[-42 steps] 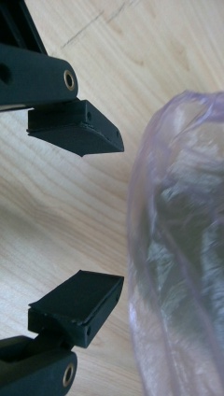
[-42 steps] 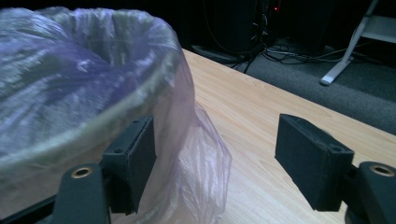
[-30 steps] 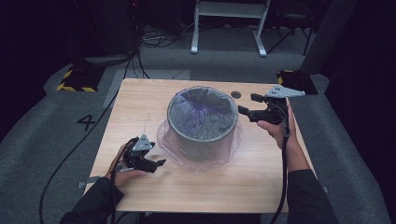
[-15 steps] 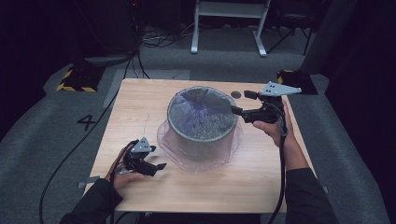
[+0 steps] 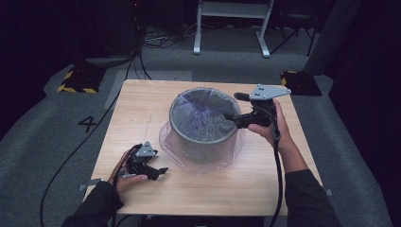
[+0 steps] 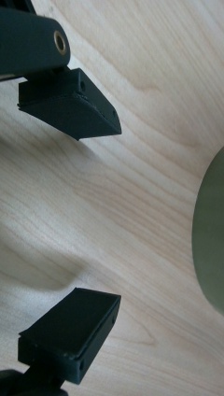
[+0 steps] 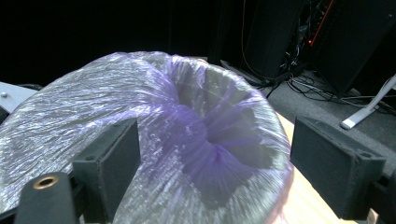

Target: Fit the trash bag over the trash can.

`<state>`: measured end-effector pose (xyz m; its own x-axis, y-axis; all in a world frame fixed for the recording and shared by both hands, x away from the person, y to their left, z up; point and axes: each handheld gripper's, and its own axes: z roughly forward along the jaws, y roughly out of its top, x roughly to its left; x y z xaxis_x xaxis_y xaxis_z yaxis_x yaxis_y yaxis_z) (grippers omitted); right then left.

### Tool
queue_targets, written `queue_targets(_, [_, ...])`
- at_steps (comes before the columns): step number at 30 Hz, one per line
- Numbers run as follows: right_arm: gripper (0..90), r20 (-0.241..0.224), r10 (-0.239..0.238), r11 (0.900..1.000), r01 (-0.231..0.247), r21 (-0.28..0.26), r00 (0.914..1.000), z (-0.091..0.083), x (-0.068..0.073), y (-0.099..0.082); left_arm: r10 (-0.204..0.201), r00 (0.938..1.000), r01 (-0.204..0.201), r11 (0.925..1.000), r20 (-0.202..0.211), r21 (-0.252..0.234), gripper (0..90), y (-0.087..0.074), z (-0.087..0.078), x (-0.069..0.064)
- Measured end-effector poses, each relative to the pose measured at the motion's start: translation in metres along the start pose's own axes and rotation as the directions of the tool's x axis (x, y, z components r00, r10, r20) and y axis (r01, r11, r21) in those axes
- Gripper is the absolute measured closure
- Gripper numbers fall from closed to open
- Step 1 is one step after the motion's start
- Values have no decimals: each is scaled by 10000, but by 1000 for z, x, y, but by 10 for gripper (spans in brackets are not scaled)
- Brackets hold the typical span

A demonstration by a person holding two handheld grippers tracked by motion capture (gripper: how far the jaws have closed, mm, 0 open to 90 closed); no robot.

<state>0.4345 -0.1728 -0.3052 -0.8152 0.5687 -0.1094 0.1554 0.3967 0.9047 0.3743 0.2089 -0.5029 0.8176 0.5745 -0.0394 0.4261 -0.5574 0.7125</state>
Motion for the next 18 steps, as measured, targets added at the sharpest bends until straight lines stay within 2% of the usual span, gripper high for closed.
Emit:
queue_targets(1, [169,-22,-38,10000,38,49,10000,2,1,0,62,9999,-62,10000,-105,19,155,0,0,-1])
queue_targets(7, [167,55,-216,9990,214,384,9998,14,9,5,72,9999,-73,10000,-121,-31,154,0,1,-2])
queue_targets(10, [198,-151,-240,9984,248,509,9996,20,13,8,195,9996,-194,9998,-196,33,147,0,2,-3])
queue_targets(18, [250,-355,-445,9915,485,1210,9984,39,24,12,182,9996,-182,9998,-197,36,139,1,3,-3])
